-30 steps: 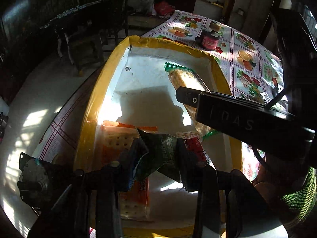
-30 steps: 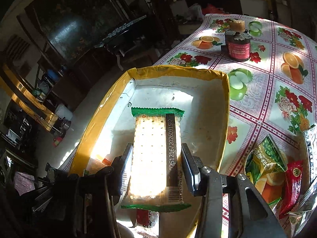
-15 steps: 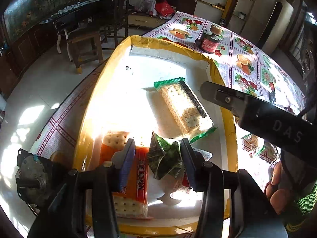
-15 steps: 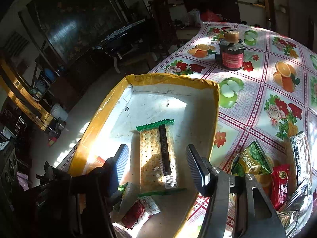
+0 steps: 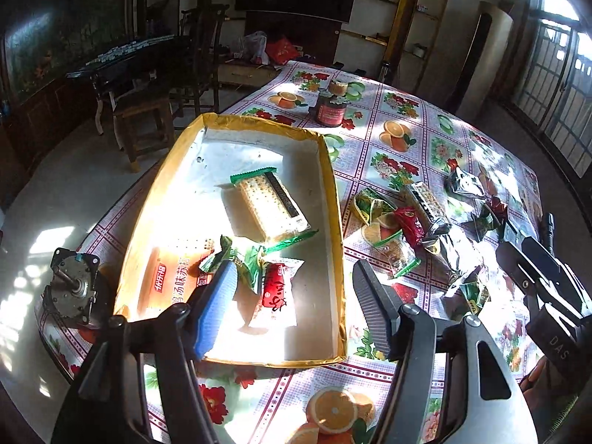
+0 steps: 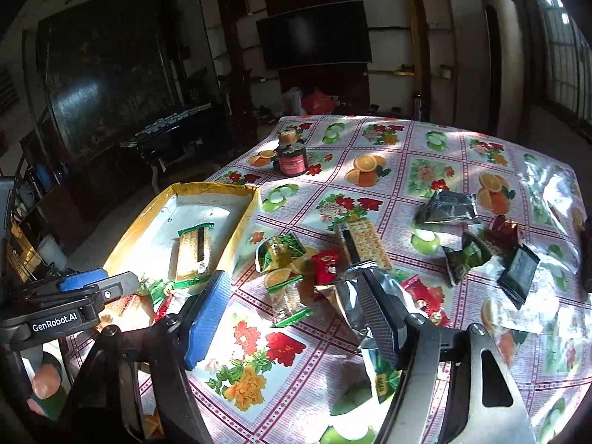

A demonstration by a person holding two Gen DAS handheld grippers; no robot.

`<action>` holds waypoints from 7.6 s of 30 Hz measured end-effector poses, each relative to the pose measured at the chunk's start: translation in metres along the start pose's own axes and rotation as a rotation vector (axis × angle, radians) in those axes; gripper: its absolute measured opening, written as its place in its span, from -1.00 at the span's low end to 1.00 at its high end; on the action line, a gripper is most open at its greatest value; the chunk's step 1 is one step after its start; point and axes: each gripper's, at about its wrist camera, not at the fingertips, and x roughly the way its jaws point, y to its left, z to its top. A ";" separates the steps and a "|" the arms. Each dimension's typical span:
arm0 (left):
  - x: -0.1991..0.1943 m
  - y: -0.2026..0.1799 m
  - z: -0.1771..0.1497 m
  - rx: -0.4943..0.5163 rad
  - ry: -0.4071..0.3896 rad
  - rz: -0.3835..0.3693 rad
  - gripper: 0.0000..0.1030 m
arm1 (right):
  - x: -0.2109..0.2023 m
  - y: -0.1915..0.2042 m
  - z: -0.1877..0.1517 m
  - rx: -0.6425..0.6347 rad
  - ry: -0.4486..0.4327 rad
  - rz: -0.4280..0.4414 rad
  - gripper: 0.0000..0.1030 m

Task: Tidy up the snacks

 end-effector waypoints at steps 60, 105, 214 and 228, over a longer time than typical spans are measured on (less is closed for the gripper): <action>0.146 -0.170 0.032 -0.077 0.352 -0.029 0.63 | 0.087 -0.234 -0.010 0.496 0.228 -0.259 0.58; 0.048 -0.138 -0.040 0.182 0.239 -0.066 0.08 | 0.078 -0.162 -0.034 0.339 0.358 -0.232 0.21; 0.044 0.068 0.033 -0.121 0.111 0.063 0.08 | 0.127 0.108 0.061 -0.033 0.272 0.483 -0.15; 0.088 0.071 0.048 -0.097 0.174 0.063 0.07 | 0.213 0.130 0.058 -0.088 0.402 0.374 -0.15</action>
